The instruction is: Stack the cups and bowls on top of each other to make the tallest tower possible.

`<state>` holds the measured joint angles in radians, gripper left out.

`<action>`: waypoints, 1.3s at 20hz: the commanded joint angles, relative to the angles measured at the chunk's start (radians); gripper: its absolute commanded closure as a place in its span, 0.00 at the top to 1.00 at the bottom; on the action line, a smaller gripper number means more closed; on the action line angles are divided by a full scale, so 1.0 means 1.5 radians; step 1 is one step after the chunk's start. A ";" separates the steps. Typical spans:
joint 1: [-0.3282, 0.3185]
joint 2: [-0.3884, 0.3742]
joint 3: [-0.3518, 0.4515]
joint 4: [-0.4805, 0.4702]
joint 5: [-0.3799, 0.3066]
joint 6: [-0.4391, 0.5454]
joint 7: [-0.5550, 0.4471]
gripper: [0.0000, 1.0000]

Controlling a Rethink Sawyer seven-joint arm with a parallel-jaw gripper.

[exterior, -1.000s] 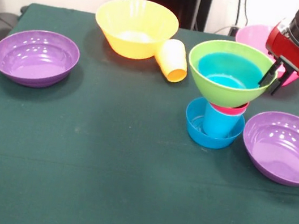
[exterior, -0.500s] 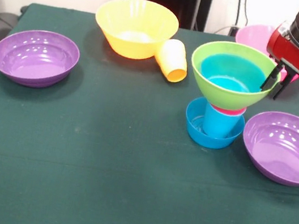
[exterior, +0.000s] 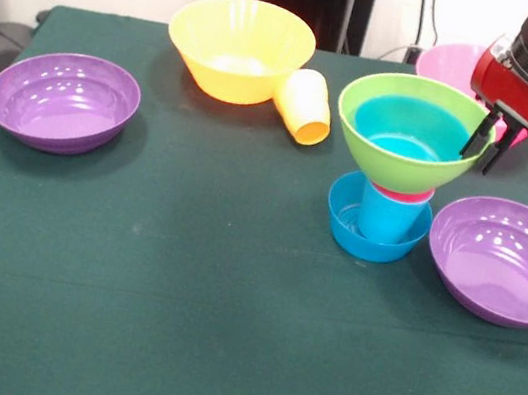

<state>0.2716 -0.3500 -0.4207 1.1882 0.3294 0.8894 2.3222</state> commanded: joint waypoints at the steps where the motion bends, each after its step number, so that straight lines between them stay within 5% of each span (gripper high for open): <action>1: 0.017 0.009 0.041 0.079 0.012 -0.064 0.156 0.00; 26: 0.051 0.004 0.043 0.133 0.045 -0.132 0.191 0.00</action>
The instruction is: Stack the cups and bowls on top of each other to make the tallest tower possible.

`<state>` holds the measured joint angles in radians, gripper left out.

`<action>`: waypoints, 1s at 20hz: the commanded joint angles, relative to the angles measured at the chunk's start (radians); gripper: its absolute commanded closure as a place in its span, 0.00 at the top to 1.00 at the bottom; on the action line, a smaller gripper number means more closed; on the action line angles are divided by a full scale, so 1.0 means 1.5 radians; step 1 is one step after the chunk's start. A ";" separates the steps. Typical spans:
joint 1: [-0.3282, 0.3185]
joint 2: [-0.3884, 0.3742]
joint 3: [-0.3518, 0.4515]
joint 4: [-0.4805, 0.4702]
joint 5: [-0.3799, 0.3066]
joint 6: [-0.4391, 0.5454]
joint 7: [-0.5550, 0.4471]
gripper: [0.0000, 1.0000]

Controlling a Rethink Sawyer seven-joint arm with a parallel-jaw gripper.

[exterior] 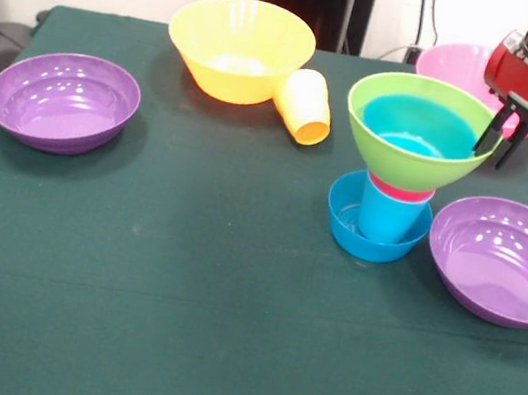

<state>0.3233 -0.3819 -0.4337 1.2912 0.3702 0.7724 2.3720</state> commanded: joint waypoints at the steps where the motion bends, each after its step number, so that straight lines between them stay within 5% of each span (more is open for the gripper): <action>1: 0.017 0.024 0.054 0.071 0.018 -0.063 0.155 0.00; 20: 0.012 0.028 0.044 0.066 0.009 -0.072 0.130 0.00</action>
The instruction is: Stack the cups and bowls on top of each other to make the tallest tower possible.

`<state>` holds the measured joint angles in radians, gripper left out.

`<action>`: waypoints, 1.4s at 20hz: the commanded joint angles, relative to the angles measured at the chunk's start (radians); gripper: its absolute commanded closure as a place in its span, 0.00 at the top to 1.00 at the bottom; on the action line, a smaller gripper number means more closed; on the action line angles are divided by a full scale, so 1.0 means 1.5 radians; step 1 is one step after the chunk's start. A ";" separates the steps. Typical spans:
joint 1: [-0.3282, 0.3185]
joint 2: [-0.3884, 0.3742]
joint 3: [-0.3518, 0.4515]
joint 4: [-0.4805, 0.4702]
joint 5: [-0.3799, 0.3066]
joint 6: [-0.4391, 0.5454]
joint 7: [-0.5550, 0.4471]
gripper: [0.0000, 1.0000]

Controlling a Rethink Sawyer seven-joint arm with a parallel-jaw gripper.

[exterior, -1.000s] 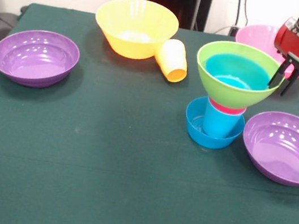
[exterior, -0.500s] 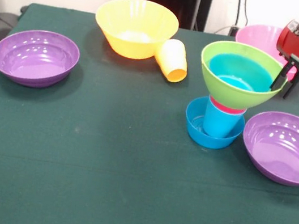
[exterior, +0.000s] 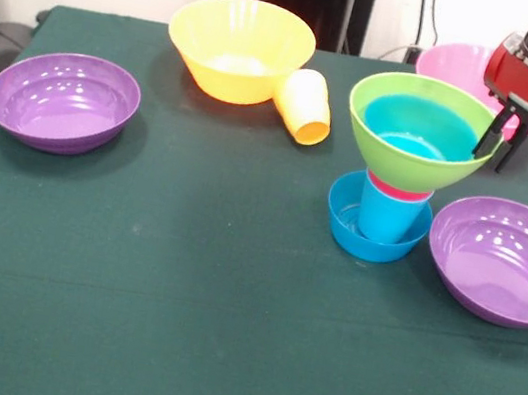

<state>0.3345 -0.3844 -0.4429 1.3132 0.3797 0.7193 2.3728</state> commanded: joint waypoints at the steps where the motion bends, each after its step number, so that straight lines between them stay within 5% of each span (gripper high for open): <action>1: 0.005 0.029 0.051 0.054 0.003 -0.039 0.129 0.00; 28: 0.004 0.029 0.050 0.055 -0.001 -0.039 0.119 0.00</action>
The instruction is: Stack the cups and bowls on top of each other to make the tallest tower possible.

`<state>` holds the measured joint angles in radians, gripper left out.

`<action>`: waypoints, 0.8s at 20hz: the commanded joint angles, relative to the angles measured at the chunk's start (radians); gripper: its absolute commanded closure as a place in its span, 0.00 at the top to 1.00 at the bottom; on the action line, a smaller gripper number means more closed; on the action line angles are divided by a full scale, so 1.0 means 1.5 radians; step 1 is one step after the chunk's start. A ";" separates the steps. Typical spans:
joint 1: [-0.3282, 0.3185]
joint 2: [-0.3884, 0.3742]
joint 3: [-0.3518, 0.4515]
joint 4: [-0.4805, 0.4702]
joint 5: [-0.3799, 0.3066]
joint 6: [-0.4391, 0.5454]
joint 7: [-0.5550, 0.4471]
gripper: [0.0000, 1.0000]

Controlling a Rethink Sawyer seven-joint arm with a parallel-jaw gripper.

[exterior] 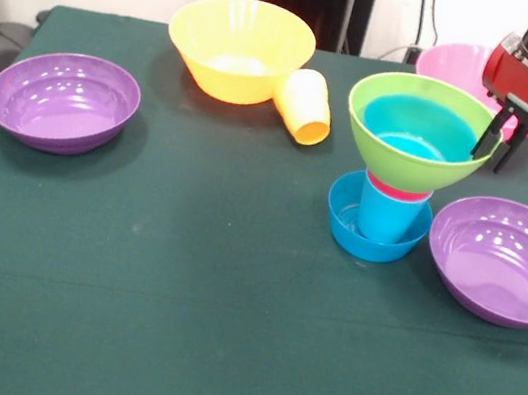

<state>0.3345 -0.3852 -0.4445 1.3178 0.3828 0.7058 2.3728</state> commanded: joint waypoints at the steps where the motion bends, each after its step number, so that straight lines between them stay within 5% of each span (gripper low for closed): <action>1: 0.004 0.030 0.051 0.051 -0.003 -0.029 0.118 0.00; 5: 0.005 0.031 0.048 0.050 -0.004 -0.028 0.120 0.00; 6: 0.006 0.031 0.048 0.050 -0.004 -0.028 0.121 1.00; 16: 0.007 0.032 0.046 0.049 -0.008 -0.031 0.117 1.00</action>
<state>0.3345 -0.3791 -0.4449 1.3246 0.3828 0.7056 2.3728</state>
